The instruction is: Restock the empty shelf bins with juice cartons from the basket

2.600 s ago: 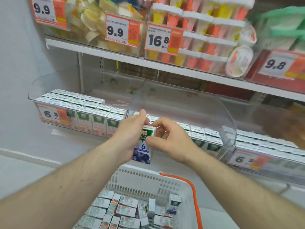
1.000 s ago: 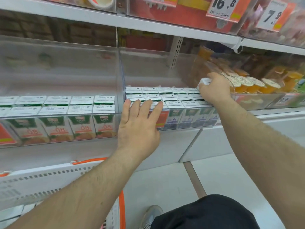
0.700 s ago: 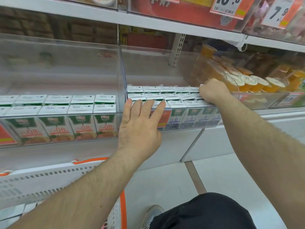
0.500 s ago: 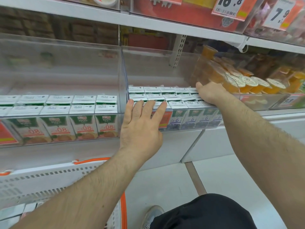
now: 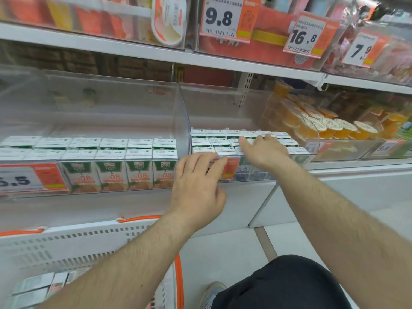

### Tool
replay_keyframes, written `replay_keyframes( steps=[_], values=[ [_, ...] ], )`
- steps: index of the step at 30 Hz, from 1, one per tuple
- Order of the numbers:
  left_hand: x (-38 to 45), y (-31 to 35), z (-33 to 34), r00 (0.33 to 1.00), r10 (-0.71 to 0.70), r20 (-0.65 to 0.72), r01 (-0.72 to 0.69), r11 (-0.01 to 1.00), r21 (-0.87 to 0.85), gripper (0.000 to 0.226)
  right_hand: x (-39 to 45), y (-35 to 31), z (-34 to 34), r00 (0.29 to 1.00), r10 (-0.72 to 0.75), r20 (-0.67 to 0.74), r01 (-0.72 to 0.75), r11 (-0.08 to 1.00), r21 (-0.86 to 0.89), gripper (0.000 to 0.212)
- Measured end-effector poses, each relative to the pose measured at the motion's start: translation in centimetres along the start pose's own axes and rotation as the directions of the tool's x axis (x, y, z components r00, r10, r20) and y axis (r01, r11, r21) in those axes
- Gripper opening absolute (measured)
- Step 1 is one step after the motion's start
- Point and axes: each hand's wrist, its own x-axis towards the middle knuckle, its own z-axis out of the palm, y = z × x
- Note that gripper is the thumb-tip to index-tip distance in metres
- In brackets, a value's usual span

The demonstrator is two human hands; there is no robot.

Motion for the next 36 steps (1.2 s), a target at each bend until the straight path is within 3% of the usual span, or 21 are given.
replay_keyframes(
  steps=[3,4,6,7,9,12,15,21,25,29,32,36],
  values=[
    [-2.7,-1.1,-1.1,0.997,-0.065,-0.052,0.064,0.998,-0.025,0.061,-4.0,-2.2,2.4,0.946,-0.136,-0.295,0.188,0.970,0.154,0.068],
    [-3.5,-1.6,-1.5,0.994,-0.096,-0.054,0.095,0.995,-0.029,0.060,-5.4,-2.8,3.1,0.871,-0.194,-0.452,0.311,0.929,0.201,0.059],
    [-4.9,-2.7,-2.4,0.987,-0.160,-0.014,0.160,0.986,-0.044,0.055,-8.0,-4.4,3.9,0.635,-0.359,-0.684,0.588,0.799,0.126,0.038],
    [-5.7,-3.5,-2.9,0.981,-0.195,0.017,0.196,0.979,-0.052,0.052,-9.2,-5.2,4.3,0.529,-0.473,-0.705,0.698,0.714,0.045,0.031],
    [-7.3,-5.1,-4.1,0.958,-0.265,0.107,0.275,0.957,-0.090,0.047,-11.7,-7.1,5.6,0.399,-0.685,-0.610,0.839,0.540,-0.058,0.024],
    [-10.0,-7.6,-6.0,0.911,-0.360,0.200,0.399,0.894,-0.206,0.026,-14.6,-10.2,8.9,0.331,-0.840,-0.430,0.920,0.388,-0.051,0.022],
    [-13.0,-10.4,-7.1,0.826,-0.486,0.285,0.542,0.824,-0.165,0.027,-16.4,-13.5,12.5,0.379,-0.890,-0.254,0.924,0.379,0.049,0.020],
    [-19.3,-15.2,-6.2,0.630,-0.667,0.399,0.736,0.676,-0.032,0.028,-16.4,-17.5,18.7,0.543,-0.810,0.222,0.809,0.575,0.121,0.014],
    [-22.5,-17.7,-4.3,0.513,-0.711,0.481,0.802,0.597,0.027,0.028,-16.2,-17.6,23.0,0.687,-0.657,0.310,0.597,0.754,0.273,0.014],
    [-25.2,-20.1,-1.6,0.374,-0.715,0.591,0.817,0.556,0.156,0.028,-16.3,-17.1,26.9,0.690,-0.564,0.453,0.488,0.825,0.284,0.014],
    [-26.8,-21.9,0.7,0.342,-0.684,0.644,0.711,0.637,0.299,0.033,-16.2,-16.9,29.5,0.707,-0.541,0.456,0.485,0.840,0.245,0.027],
    [-27.7,-23.8,4.6,0.366,-0.603,0.709,0.516,0.765,0.384,0.055,-15.4,-16.7,32.0,0.834,-0.515,0.196,0.492,0.856,0.158,0.031]
  ],
)
